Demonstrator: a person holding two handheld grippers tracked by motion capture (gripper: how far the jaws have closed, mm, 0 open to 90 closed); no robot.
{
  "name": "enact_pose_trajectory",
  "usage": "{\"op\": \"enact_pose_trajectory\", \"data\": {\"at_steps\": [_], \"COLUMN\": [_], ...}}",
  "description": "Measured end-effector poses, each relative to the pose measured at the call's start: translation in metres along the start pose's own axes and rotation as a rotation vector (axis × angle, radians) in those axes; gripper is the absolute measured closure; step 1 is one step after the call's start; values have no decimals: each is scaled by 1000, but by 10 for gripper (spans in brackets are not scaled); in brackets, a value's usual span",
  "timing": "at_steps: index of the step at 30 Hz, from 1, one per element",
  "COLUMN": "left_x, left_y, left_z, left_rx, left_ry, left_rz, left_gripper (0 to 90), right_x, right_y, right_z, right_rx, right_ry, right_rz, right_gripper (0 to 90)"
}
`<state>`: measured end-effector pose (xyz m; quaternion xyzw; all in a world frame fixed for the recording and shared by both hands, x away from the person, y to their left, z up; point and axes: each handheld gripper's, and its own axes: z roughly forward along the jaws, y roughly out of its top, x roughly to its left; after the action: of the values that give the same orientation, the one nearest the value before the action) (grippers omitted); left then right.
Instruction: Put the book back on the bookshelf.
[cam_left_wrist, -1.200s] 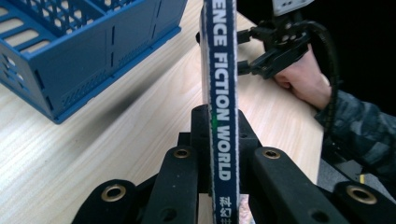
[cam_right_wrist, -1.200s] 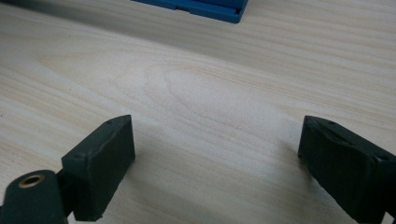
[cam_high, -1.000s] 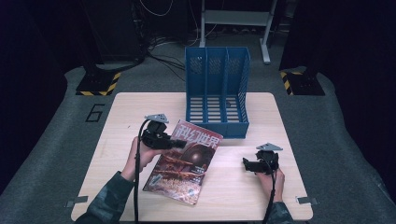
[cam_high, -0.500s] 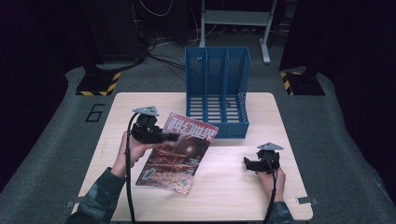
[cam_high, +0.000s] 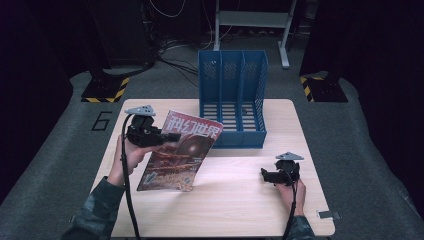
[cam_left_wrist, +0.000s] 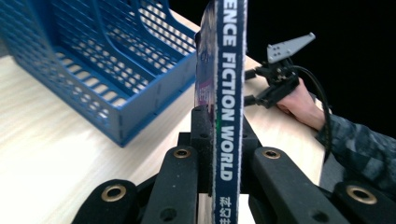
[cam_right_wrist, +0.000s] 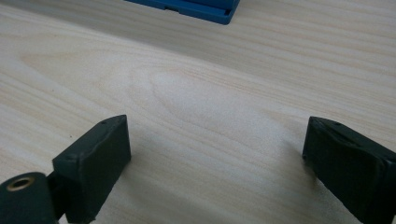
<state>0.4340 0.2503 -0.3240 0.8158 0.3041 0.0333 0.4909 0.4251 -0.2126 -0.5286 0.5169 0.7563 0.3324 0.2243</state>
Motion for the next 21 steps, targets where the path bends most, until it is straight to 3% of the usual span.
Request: {"op": "enact_pose_trajectory", "data": {"at_steps": [9, 21], "left_x": [7, 20], "left_y": [11, 27], "left_z": [-23, -35], "left_rx": [-50, -84], "left_ry": [63, 143], "left_rz": [-18, -37], "left_gripper": [842, 842], "right_x": [0, 0], "right_y": [0, 0], "right_z": [0, 0], "right_rx": [1, 1], "right_ry": [-3, -4], "right_rz": [7, 6], "right_gripper": [73, 74]}}
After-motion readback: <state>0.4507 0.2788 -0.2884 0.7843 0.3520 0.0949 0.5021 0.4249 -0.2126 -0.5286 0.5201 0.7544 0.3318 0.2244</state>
